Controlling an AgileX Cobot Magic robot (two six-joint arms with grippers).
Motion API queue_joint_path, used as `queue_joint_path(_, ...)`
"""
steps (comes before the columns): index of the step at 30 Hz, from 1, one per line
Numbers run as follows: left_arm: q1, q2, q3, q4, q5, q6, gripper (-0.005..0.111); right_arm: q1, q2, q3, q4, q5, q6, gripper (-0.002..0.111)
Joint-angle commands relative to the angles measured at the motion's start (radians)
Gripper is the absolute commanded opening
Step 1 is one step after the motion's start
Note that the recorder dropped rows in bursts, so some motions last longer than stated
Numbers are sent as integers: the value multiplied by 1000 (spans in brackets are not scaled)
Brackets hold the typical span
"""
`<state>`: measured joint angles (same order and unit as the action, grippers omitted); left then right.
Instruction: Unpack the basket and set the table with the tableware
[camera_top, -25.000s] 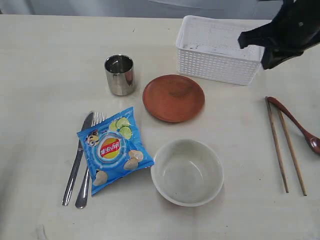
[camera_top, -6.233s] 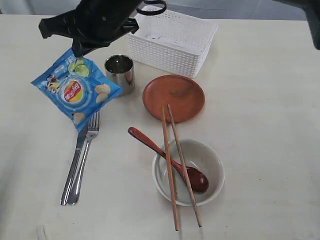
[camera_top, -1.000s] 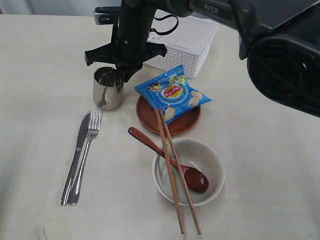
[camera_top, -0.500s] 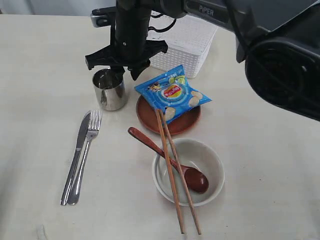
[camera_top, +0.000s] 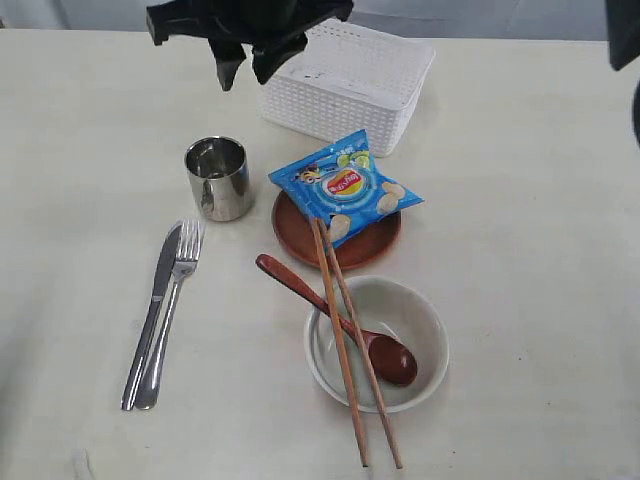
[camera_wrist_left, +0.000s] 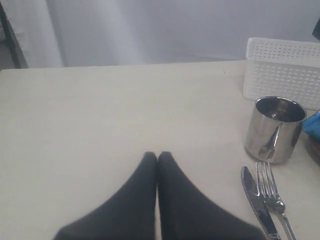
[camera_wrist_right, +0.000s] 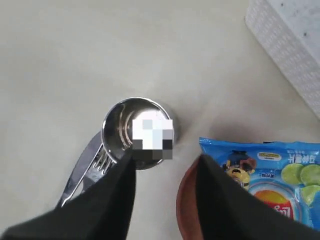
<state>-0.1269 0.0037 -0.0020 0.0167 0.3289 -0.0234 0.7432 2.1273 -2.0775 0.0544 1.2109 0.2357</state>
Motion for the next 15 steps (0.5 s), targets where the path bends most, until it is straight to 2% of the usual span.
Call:
queue_joint_path(1, -7, -4, 2, 4, -6, 1, 0, 22, -75, 23, -13, 10, -9, 16)
queue_joint_path(3, -7, -4, 2, 4, -6, 1, 0, 38, -116, 51, -15, 10, -11, 0)
queue_joint_path(10, -7, -4, 2, 4, -6, 1, 0, 43, -380, 257, -73, 10, 18, 0)
queue_joint_path(14, -7, -4, 2, 4, -6, 1, 0, -45, -489, 364, -71, 10, 29, 0)
queue_joint_path(15, -7, -4, 2, 4, -6, 1, 0, -96, -522, 407, -46, 10, 23, 0)
